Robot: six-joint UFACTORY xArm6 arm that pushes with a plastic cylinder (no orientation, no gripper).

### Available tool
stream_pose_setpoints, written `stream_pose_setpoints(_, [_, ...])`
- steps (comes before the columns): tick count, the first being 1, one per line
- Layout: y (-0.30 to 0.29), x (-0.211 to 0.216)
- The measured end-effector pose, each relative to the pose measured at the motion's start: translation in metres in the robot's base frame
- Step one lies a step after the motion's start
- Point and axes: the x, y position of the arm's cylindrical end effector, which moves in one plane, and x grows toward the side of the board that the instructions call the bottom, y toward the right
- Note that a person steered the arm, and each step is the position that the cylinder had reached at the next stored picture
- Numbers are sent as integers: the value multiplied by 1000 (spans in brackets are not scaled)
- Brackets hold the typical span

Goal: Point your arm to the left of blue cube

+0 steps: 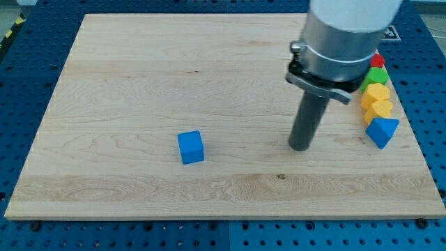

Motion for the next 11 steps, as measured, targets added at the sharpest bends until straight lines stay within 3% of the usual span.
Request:
stream_pose_setpoints(3, [-116, -65])
stream_pose_setpoints(6, [-228, -73])
stream_pose_setpoints(11, [-241, -36])
